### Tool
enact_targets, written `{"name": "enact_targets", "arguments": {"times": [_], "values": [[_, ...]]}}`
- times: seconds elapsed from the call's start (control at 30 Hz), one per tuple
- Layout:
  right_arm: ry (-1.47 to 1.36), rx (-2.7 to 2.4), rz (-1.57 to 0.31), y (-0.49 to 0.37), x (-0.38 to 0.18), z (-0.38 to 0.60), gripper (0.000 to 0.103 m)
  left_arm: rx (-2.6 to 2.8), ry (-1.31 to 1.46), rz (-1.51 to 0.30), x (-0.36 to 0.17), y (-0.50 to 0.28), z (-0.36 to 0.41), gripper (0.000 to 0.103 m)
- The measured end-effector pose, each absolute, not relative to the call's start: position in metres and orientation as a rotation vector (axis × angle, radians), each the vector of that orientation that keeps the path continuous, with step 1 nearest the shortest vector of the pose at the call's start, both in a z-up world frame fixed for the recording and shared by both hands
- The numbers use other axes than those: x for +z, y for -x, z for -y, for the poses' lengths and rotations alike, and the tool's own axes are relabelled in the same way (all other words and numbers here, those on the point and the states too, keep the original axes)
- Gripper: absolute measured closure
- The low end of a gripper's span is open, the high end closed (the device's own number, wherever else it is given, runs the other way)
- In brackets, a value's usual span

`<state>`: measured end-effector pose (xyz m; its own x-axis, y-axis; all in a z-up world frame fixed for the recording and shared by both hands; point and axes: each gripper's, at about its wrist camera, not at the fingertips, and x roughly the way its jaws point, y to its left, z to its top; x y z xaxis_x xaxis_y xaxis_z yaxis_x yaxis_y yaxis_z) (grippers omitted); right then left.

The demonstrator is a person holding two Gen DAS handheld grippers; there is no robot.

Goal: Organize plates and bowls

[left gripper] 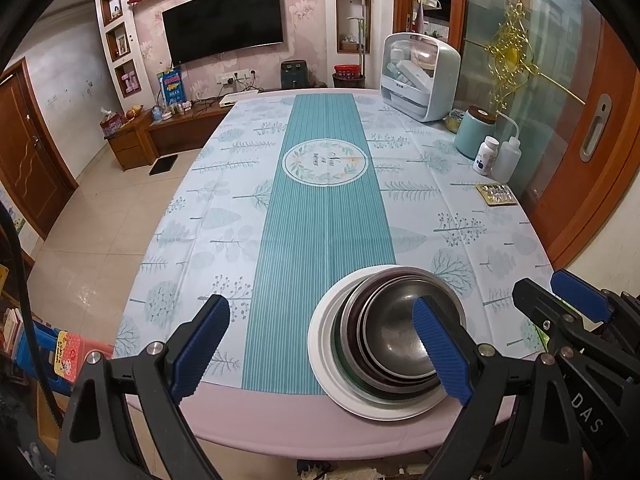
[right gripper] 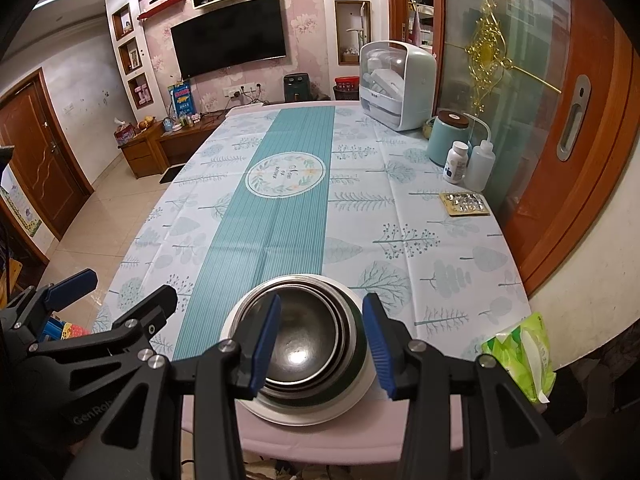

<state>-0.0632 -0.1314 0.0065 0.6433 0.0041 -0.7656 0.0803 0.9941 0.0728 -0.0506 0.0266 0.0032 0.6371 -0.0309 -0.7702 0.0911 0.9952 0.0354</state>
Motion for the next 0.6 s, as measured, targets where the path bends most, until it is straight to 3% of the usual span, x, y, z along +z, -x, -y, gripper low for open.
{"name": "enact_targets", "arguments": {"times": [0.6], "values": [[-0.112, -0.044, -0.875, 0.0670, 0.0047, 0.1312, 0.060, -0.078, -0.079, -0.891, -0.0011, 0.0527, -0.0293, 0.011]]}}
